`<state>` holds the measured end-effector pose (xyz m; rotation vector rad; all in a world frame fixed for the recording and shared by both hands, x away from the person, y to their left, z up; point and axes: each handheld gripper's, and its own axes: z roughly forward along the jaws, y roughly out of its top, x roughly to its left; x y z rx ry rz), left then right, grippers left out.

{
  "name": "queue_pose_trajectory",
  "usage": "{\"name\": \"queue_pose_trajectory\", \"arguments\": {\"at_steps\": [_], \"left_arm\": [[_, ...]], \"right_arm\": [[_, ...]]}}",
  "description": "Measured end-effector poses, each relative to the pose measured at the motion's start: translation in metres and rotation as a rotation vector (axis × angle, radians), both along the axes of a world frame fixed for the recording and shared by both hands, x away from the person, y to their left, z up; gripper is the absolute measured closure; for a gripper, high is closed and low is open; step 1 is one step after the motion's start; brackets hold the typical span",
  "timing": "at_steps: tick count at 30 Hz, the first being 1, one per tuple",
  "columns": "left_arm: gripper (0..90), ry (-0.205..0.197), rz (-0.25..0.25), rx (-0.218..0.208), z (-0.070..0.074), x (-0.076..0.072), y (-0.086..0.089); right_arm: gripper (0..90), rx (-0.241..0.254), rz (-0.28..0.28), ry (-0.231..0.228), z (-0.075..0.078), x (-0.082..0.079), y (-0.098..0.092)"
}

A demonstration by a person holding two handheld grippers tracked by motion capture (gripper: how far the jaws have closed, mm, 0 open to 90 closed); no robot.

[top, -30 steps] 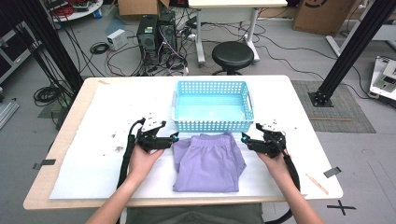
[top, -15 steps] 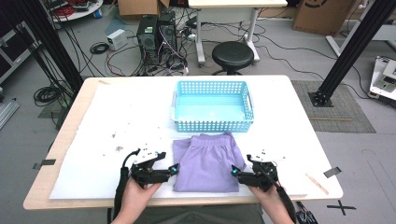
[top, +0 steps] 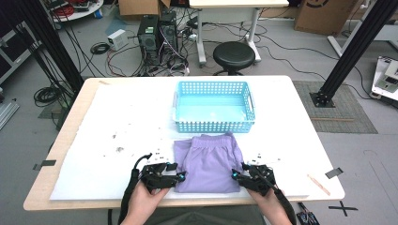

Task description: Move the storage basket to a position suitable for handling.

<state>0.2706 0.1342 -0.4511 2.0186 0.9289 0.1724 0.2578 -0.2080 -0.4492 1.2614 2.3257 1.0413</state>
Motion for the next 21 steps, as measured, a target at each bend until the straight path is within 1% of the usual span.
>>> {"name": "queue_pose_trajectory", "arguments": {"at_steps": [1, 2, 3, 4, 5, 6, 7, 9, 10, 15, 21], "left_arm": [[55.1, 0.000, 0.000, 0.000, 0.000, 0.000, 0.000], [55.1, 0.002, -0.001, 0.000, 0.000, 0.000, 0.000], [61.5, 0.004, -0.004, 0.006, 0.000, 0.000, 0.000], [63.5, 0.004, -0.004, 0.006, 0.000, 0.000, 0.000], [65.3, 0.001, -0.005, 0.018, 0.000, 0.001, 0.000], [66.5, 0.001, -0.005, 0.018, 0.000, 0.001, 0.000], [68.5, -0.004, -0.012, 0.031, 0.000, 0.001, -0.001], [70.1, -0.005, -0.009, 0.031, 0.000, 0.001, -0.002], [72.9, -0.008, -0.013, 0.035, 0.000, 0.001, -0.004], [75.6, -0.012, -0.029, 0.044, 0.000, 0.003, -0.008], [75.3, -0.014, -0.041, 0.040, 0.000, 0.003, -0.013]], "right_arm": [[58.9, 0.000, 0.000, 0.000, 0.000, 0.000, 0.000], [61.5, -0.002, 0.000, 0.000, 0.000, 0.000, 0.000], [66.3, 0.005, 0.007, 0.004, 0.000, 0.000, -0.001], [66.3, 0.005, 0.007, 0.004, 0.000, 0.000, -0.001], [70.4, 0.011, 0.007, 0.007, 0.000, 0.001, -0.003], [70.4, 0.011, 0.007, 0.007, 0.000, 0.001, -0.003], [74.2, 0.015, 0.012, 0.011, 0.001, 0.001, -0.005], [75.4, 0.016, 0.012, 0.014, 0.001, 0.001, -0.006], [78.3, 0.014, 0.015, 0.014, 0.001, 0.000, -0.006], [81.2, 0.009, 0.019, 0.015, 0.002, -0.002, -0.008], [81.1, 0.008, 0.013, 0.011, 0.003, -0.006, -0.015]]}}
